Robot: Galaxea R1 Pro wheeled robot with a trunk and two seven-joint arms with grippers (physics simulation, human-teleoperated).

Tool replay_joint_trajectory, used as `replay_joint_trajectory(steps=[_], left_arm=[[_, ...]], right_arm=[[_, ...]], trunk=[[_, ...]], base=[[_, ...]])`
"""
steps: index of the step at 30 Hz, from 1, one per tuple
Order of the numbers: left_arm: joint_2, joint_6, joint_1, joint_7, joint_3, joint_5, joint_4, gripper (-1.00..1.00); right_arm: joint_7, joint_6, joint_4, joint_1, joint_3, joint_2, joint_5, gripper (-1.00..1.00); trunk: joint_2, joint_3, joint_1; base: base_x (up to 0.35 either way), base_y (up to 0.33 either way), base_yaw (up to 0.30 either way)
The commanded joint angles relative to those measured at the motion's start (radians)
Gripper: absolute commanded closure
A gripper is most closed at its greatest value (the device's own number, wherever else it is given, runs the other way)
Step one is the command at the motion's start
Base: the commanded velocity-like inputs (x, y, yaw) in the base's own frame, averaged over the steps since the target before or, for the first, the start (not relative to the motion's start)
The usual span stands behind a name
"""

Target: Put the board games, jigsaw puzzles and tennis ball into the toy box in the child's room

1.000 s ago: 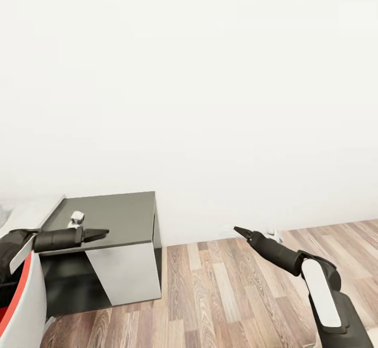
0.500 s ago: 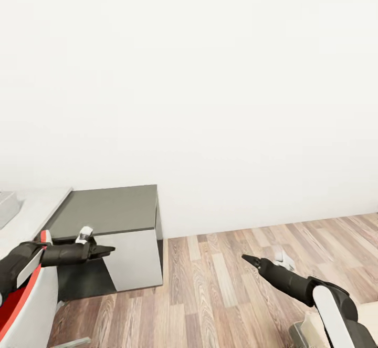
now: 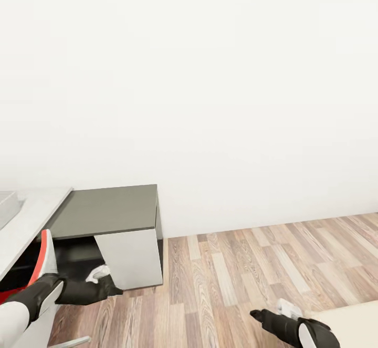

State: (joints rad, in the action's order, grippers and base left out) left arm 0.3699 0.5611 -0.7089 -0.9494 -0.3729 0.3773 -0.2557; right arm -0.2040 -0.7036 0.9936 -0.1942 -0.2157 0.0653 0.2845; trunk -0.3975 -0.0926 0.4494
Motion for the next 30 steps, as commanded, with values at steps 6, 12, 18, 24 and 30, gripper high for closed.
replay_joint_trajectory(steps=[6, 12, 18, 24, 30], left_arm=[[-0.083, -0.182, 0.027, 0.187, -0.009, 0.009, 0.213, -1.0], [-0.16, -0.272, 0.175, 0.538, -0.008, 0.009, 0.269, -1.0], [-0.215, -0.462, 0.332, 0.836, -0.006, 0.013, 0.276, -1.0], [-0.242, -0.6, 0.498, 1.018, -0.006, 0.014, 0.278, -1.0], [-0.273, -0.615, 0.524, 1.036, -0.003, 0.013, 0.273, -1.0]], right_arm=[[-0.005, 0.157, -0.235, -0.001, 0.029, 0.001, -0.048, -1.0], [0.008, 0.476, -0.638, -0.001, 0.129, 0.001, -0.054, -1.0], [0.08, 0.781, -0.921, 0.0, 0.23, 0.009, -0.048, -1.0], [0.26, 0.86, -0.982, 0.081, 0.248, 0.015, -0.044, -1.0], [0.311, 0.873, -0.988, 0.106, 0.252, -0.017, -0.042, -1.0]], trunk=[[-0.002, -0.002, 0.001], [-0.002, -0.002, 0.001], [-0.002, -0.002, 0.001], [-0.002, -0.002, 0.001], [-0.002, -0.002, 0.001]], base=[[0.0, 0.0, 0.0], [0.0, 0.0, 0.0], [0.0, 0.0, 0.0], [0.0, 0.0, 0.0], [0.0, 0.0, 0.0]])
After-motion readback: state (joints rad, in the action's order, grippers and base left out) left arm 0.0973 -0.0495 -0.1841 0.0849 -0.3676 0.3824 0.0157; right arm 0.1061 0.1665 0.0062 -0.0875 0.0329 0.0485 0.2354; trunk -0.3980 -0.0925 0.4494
